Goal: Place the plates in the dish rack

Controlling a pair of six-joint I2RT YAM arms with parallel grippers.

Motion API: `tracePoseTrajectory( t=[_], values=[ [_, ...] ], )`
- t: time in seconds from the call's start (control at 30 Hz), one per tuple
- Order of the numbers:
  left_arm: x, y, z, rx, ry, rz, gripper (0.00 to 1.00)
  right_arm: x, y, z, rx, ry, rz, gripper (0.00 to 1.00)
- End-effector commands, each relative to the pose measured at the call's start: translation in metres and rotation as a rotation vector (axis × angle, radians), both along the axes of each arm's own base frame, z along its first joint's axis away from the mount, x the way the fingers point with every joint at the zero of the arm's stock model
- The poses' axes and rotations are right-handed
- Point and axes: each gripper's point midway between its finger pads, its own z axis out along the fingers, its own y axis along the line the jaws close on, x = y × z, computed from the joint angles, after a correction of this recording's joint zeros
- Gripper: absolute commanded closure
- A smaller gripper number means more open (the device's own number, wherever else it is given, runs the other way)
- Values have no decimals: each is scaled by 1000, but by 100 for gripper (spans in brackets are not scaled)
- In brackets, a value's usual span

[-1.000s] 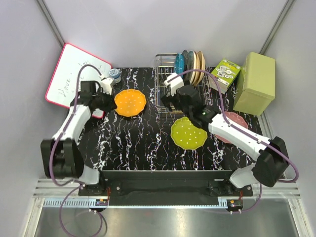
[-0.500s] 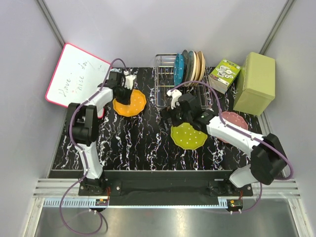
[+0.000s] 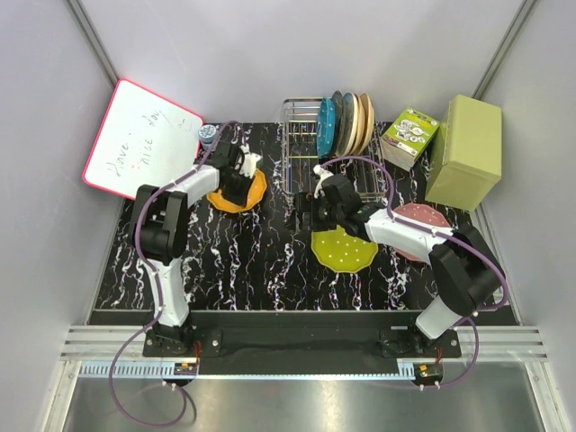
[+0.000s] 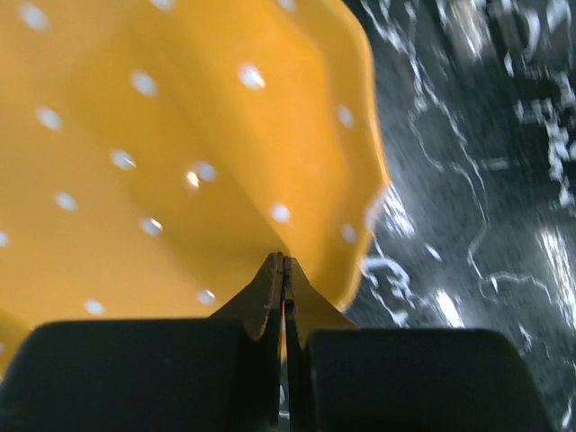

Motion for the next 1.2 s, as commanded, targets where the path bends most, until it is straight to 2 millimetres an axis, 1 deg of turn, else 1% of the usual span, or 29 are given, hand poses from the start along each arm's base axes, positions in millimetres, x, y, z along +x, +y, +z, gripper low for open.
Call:
tracePoseTrajectory(
  t=[0.0, 0.03, 0.07, 0.13, 0.17, 0.2, 0.27, 0.3, 0.33, 0.37, 0.4, 0.43, 0.47, 0.53, 0.57, 0.67, 0.73, 0.8, 0.87, 0.9, 0.93, 1.0, 1.03, 1.07, 1.1, 1.13, 1.17],
  values=[
    [-62, 10, 5, 47, 161, -68, 100, 12, -1, 23, 94, -37, -44, 4],
    [-75, 13, 11, 51, 187, -81, 100, 13, -1, 23, 100, -35, -47, 4],
    [-90, 15, 8, 55, 223, -99, 100, 14, 0, 24, 111, -34, -47, 4],
    [-112, 18, 15, 61, 268, -142, 100, 14, 3, 19, 114, -19, -45, 4],
    [-121, 17, 15, 64, 284, -157, 100, 14, 5, 18, 123, -11, -37, 4],
    [-133, 19, 12, 70, 312, -179, 100, 15, 7, 12, 121, 7, -36, 4],
    [-156, 14, 16, 58, 356, -221, 100, 14, 10, 5, 124, 39, -36, 5],
    [-169, 13, 15, 61, 381, -248, 100, 14, 11, -4, 116, 62, -38, 5],
    [-180, 11, 19, 50, 401, -265, 100, 13, 12, -8, 113, 72, -37, 5],
    [-190, 6, 20, 49, 419, -296, 100, 13, 12, -12, 112, 81, -37, 5],
    [-198, 4, 21, 50, 432, -319, 100, 11, 12, -19, 108, 103, -44, 5],
    [-209, 4, 22, 52, 460, -333, 100, 11, 12, -22, 106, 108, -46, 5],
    [-216, -1, 26, 54, 459, -361, 100, 10, 14, -22, 117, 111, -38, 5],
    [-232, -1, 32, 66, 488, -388, 100, 8, 14, -28, 125, 127, -41, 5],
    [-238, -5, 39, 72, 471, -418, 100, 7, 16, -26, 144, 127, -36, 5],
    [-255, -5, 48, 80, 478, -445, 100, 6, 18, -31, 153, 144, -37, 5],
    [-266, -5, 50, 61, 502, -450, 100, 6, 19, -33, 154, 152, -39, 5],
    [-268, -2, 52, 75, 476, -459, 100, 5, 19, -34, 157, 153, -38, 5],
    [-259, -5, 62, 68, 405, -443, 100, 3, 21, -30, 172, 143, -29, 5],
    [-252, -8, 77, 41, 319, -435, 100, 2, 21, -28, 178, 136, -23, 5],
    [-235, -12, 82, 35, 224, -410, 100, 2, 23, -24, 189, 125, -15, 5],
    [-215, -15, 91, 31, 125, -357, 96, -3, 26, -22, 198, 120, 4, 6],
    [-196, -16, 88, 59, 80, -336, 96, -5, 29, -20, 207, 121, 16, 6],
    [-187, -15, 84, 81, 77, -315, 97, -6, 31, -18, 210, 118, 23, 6],
    [-173, -18, 86, 86, 71, -281, 100, -7, 32, -17, 212, 118, 29, 6],
    [-165, -18, 65, 110, 140, -252, 100, -8, 32, -16, 213, 115, 31, 6],
    [-160, -22, 60, 90, 173, -217, 100, -9, 32, -14, 214, 109, 32, 6]
  ],
)
